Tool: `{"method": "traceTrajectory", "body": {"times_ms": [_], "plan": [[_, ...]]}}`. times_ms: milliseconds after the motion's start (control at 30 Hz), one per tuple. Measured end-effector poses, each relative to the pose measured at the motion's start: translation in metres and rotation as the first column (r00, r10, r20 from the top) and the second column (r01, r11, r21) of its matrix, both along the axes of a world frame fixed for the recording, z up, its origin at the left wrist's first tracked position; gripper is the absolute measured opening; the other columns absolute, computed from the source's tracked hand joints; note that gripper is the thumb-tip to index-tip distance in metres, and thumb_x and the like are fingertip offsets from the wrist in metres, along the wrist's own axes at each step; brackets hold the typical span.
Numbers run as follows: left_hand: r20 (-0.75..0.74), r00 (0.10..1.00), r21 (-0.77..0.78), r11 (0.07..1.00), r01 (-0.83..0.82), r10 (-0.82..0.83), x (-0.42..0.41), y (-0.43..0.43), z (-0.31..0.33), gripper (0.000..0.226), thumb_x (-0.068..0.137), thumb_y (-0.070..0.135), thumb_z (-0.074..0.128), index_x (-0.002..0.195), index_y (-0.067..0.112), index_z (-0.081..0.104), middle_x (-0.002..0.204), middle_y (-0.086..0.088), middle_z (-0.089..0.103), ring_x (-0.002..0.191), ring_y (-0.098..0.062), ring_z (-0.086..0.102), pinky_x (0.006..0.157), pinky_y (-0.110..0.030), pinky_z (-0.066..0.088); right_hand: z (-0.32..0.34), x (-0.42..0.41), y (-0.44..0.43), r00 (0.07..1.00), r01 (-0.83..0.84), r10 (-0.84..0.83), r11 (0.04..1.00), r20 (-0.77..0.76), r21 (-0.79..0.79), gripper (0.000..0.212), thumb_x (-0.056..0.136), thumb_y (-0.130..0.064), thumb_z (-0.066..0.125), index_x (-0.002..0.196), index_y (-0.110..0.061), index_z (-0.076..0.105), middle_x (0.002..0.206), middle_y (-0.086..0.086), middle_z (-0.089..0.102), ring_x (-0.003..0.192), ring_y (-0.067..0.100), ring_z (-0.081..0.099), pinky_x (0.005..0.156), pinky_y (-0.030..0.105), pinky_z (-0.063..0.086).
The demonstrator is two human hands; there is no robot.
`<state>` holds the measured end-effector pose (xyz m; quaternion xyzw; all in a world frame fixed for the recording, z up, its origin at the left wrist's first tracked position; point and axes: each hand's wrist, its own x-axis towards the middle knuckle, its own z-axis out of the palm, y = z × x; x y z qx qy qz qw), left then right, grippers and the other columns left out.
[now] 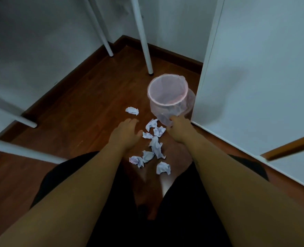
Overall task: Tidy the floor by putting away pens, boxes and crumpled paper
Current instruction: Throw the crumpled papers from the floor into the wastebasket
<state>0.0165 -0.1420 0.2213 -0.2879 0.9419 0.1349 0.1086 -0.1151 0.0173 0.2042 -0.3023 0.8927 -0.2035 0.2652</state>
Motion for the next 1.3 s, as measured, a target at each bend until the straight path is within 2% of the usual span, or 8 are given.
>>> {"method": "traceTrajectory", "body": {"times_ms": [300,467,567,667,833,1067,1167,1300], "plan": [[0.028,0.997,0.239,0.968,-0.078,0.073,-0.006,-0.036,-0.118,0.044,0.094,0.026,0.061,0.134,0.009,0.055,0.134,-0.014,0.058,0.121,-0.030,0.054,0.101,-0.036,0.042,-0.103,0.002,-0.035,0.981,-0.010,-0.024,0.986,0.194,0.169,0.029,0.101,-0.007,0.042,0.120,0.005,0.061,0.095,0.017,0.060,0.094,0.013,0.059,0.100,0.025,0.039],[0.157,0.984,0.346,0.928,-0.139,0.089,-0.006,-0.060,-0.208,0.056,0.089,0.046,0.046,0.128,0.010,0.064,0.126,-0.011,0.063,0.116,-0.031,0.059,0.102,-0.040,0.044,-0.180,0.000,-0.049,0.978,0.018,-0.069,0.968,0.198,0.250,0.028,0.096,-0.017,0.051,0.117,-0.007,0.066,0.116,0.009,0.066,0.108,0.025,0.061,0.084,0.025,0.040],[0.228,0.971,0.387,0.908,-0.162,0.076,-0.011,-0.068,-0.231,0.031,0.090,0.026,0.054,0.115,0.015,0.066,0.105,-0.010,0.068,0.090,-0.025,0.064,0.080,-0.035,0.052,-0.210,0.000,-0.057,0.951,0.057,-0.132,0.964,0.281,0.260,0.026,0.097,-0.014,0.046,0.104,-0.006,0.070,0.105,0.008,0.068,0.102,0.022,0.064,0.079,0.021,0.038],[0.248,0.968,0.382,0.915,-0.128,0.032,-0.017,-0.075,-0.250,0.031,0.090,0.023,0.057,0.121,0.021,0.060,0.110,-0.007,0.066,0.092,-0.024,0.063,0.080,-0.040,0.056,-0.233,-0.003,-0.068,0.920,0.148,-0.218,0.962,0.325,0.228,0.021,0.094,-0.013,0.051,0.092,-0.004,0.070,0.098,0.010,0.069,0.094,0.023,0.065,0.074,0.021,0.038],[0.299,0.953,0.339,0.939,-0.060,-0.047,-0.026,-0.078,-0.279,0.045,0.091,0.028,0.060,0.134,0.022,0.052,0.124,-0.006,0.061,0.107,-0.026,0.060,0.091,-0.041,0.052,-0.250,-0.012,-0.086,0.953,0.068,-0.161,0.940,0.258,0.334,0.025,0.095,-0.018,0.055,0.114,-0.006,0.065,0.117,0.012,0.065,0.108,0.025,0.061,0.092,0.029,0.047],[0.391,0.919,0.264,0.962,-0.069,-0.042,-0.023,-0.087,-0.309,0.032,0.090,0.044,0.061,0.111,0.021,0.065,0.110,-0.001,0.066,0.102,-0.022,0.062,0.083,-0.034,0.051,-0.268,-0.011,-0.094,0.965,0.012,-0.122,0.905,0.234,0.425,0.024,0.097,-0.016,0.051,0.116,-0.005,0.062,0.109,0.007,0.063,0.103,0.024,0.059,0.074,0.024,0.040],[0.421,0.906,0.246,0.966,-0.080,-0.032,-0.020,-0.090,-0.320,0.027,0.089,0.048,0.062,0.098,0.023,0.067,0.099,0.001,0.070,0.095,-0.021,0.063,0.082,-0.036,0.051,-0.263,-0.006,-0.103,0.935,0.088,-0.223,0.898,0.274,0.430,0.026,0.102,-0.010,0.042,0.121,-0.002,0.057,0.121,0.010,0.059,0.116,0.023,0.056,0.093,0.024,0.042],[0.430,0.903,0.246,0.963,-0.110,-0.007,-0.019,-0.092,-0.329,0.023,0.089,0.045,0.064,0.100,0.025,0.070,0.103,0.001,0.069,0.103,-0.022,0.061,0.089,-0.037,0.048,-0.262,-0.006,-0.111,0.959,0.010,-0.137,0.892,0.249,0.452,0.026,0.100,-0.007,0.042,0.119,0.000,0.058,0.125,0.015,0.059,0.117,0.027,0.057,0.086,0.021,0.043]]}}
